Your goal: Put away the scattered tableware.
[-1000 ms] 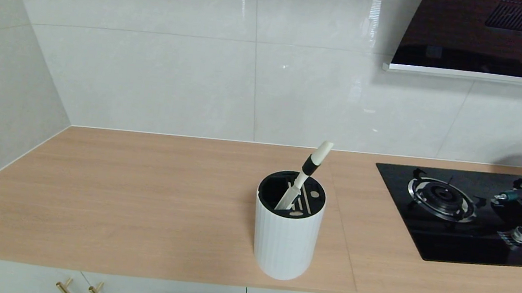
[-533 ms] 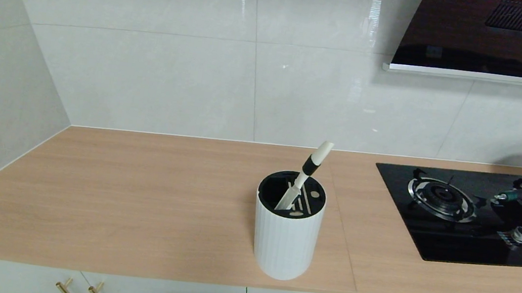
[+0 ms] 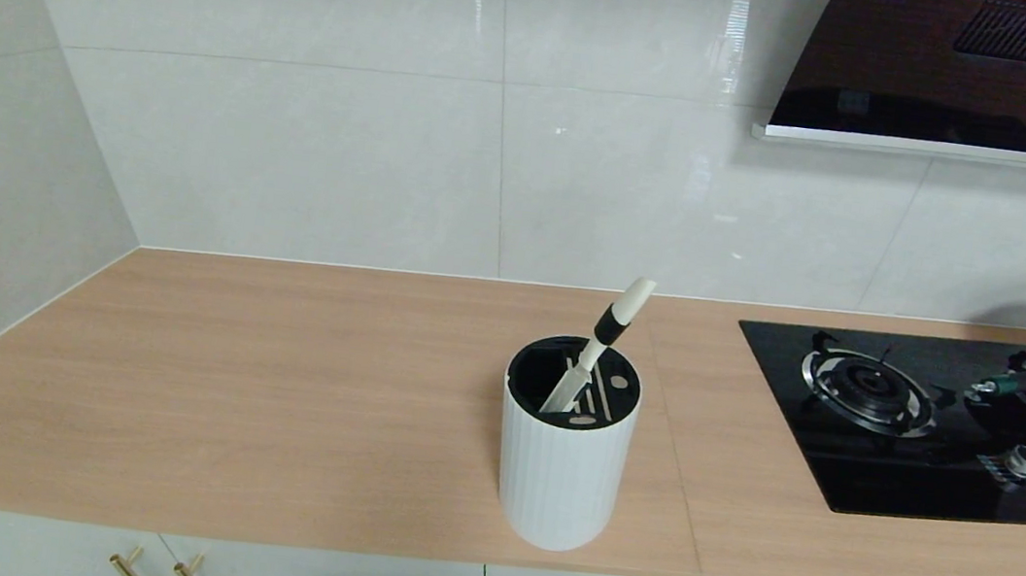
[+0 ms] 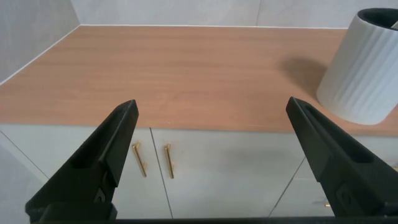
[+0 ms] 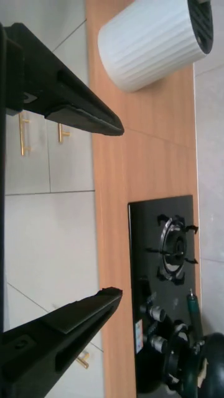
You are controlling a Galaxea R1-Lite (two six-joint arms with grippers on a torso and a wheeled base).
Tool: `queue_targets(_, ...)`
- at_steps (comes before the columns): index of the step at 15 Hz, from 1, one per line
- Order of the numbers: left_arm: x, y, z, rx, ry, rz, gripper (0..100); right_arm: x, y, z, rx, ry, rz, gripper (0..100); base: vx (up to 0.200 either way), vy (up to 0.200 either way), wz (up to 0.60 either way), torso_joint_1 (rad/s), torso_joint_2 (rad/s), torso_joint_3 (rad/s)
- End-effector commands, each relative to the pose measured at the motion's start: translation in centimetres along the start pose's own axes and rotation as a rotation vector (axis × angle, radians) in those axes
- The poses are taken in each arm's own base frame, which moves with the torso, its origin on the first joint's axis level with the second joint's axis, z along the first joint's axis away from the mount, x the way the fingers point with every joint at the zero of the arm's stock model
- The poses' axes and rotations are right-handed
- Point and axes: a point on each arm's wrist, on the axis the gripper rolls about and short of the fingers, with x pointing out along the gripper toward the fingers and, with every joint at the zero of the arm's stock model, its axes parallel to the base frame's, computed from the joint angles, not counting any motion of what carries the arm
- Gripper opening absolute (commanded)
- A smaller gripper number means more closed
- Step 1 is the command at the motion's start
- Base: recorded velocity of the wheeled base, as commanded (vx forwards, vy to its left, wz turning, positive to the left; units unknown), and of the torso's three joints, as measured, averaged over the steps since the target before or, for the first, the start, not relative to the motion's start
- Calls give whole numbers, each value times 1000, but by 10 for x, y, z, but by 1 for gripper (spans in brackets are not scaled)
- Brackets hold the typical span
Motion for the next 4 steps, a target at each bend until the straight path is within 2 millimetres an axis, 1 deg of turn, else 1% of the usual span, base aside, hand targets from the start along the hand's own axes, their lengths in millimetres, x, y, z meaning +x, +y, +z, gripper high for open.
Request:
queue_targets(1, 0, 0, 0, -1, 2, 1, 100, 0, 0, -1, 1, 6, 2, 100, 0, 0, 0, 0, 0, 0)
queue_targets(4, 0, 0, 0, -1, 2, 1, 100, 0, 0, -1, 1, 6, 2, 100, 0, 0, 0, 0, 0, 0)
